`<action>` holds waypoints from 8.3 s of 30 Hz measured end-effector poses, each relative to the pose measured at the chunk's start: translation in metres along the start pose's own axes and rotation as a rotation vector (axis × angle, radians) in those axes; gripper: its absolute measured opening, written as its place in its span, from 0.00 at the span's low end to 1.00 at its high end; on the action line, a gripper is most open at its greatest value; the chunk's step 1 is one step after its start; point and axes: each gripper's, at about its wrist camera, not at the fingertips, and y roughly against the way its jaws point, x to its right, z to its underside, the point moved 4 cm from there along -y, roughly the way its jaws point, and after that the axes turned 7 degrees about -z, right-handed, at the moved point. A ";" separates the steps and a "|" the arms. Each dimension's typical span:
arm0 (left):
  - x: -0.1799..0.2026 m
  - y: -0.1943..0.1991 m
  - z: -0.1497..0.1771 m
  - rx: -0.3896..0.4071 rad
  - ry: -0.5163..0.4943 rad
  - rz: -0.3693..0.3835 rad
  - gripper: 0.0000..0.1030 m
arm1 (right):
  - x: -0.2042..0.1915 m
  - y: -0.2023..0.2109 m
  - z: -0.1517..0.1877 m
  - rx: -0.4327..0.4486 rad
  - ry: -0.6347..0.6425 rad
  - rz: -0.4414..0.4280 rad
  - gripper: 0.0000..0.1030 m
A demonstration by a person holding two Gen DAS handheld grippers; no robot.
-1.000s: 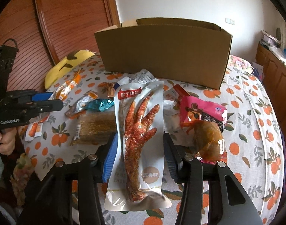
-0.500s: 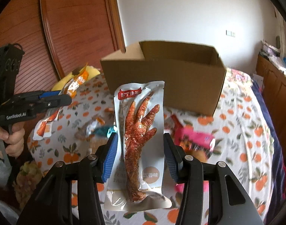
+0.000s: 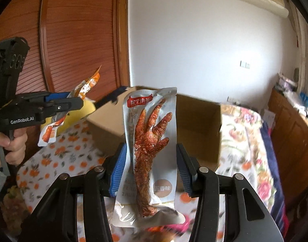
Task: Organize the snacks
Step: 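Lift the chicken-feet packet with the right gripper while the left lifts the orange packet, then open both grippers over the box, dropping both packets inside, then grasp a clear packet with the left gripper while the right grasps the pink egg packet, then carry both held packets over the box and open both grippers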
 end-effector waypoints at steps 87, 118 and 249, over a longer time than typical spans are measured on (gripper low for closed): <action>-0.001 -0.019 0.190 -0.306 0.003 -0.004 0.58 | 0.031 -0.028 0.180 -0.265 -0.313 0.089 0.69; 0.024 -0.015 0.206 -0.384 -0.050 -0.063 0.42 | 0.019 -0.038 0.182 -0.306 -0.228 0.157 0.73; -0.009 -0.075 0.008 0.021 0.075 -0.037 0.10 | 0.042 -0.112 -0.008 -0.100 -0.088 0.031 0.48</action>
